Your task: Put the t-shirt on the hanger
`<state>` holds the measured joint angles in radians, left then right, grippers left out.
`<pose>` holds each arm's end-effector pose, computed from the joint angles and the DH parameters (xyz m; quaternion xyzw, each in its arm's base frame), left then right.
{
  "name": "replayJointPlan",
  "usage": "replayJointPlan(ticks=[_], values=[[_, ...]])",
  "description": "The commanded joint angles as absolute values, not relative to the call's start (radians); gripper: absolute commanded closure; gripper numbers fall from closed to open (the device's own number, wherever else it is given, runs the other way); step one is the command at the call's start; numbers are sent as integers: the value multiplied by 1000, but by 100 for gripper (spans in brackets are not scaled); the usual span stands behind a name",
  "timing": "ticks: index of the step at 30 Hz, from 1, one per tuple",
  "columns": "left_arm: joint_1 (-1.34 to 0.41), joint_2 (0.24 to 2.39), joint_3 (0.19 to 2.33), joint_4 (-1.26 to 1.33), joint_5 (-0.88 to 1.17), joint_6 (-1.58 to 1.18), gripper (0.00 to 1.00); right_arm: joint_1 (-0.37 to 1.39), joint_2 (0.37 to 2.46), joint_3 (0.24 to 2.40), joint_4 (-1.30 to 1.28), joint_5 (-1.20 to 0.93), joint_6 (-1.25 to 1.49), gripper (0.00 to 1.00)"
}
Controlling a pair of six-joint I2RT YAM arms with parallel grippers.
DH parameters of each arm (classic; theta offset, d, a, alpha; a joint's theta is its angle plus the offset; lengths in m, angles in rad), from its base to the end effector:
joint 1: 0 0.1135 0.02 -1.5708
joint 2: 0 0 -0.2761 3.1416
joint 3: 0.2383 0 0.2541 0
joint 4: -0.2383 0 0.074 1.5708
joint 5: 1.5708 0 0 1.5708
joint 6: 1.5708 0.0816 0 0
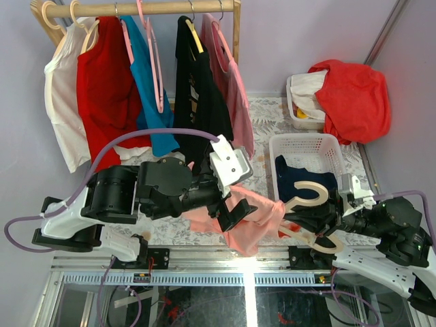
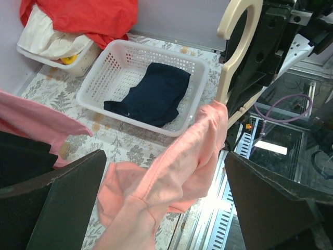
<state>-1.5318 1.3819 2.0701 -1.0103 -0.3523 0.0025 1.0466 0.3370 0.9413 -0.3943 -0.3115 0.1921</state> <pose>0.0384 -0.2623 0.5402 0.4807 0.6461 -0.2958 0.5137 0.0168 0.0791 0.4261 -0.3673 0.5157 0.5252 0.5686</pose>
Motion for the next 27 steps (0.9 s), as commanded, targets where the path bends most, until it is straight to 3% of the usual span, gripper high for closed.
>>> replayJointPlan(ticks=[1,19,27], values=[[-1538,1413,2129,-1062,-276,45,3,1048,342,1003,-368,-375,202,100],[-1537,1451,2148,-1101,-230,38,3,1048,331,1012,-367,-385,186,100],[-1535,1441,2057,-1063,-213,35,4,1048,313,1000,-364,-385,196,100]])
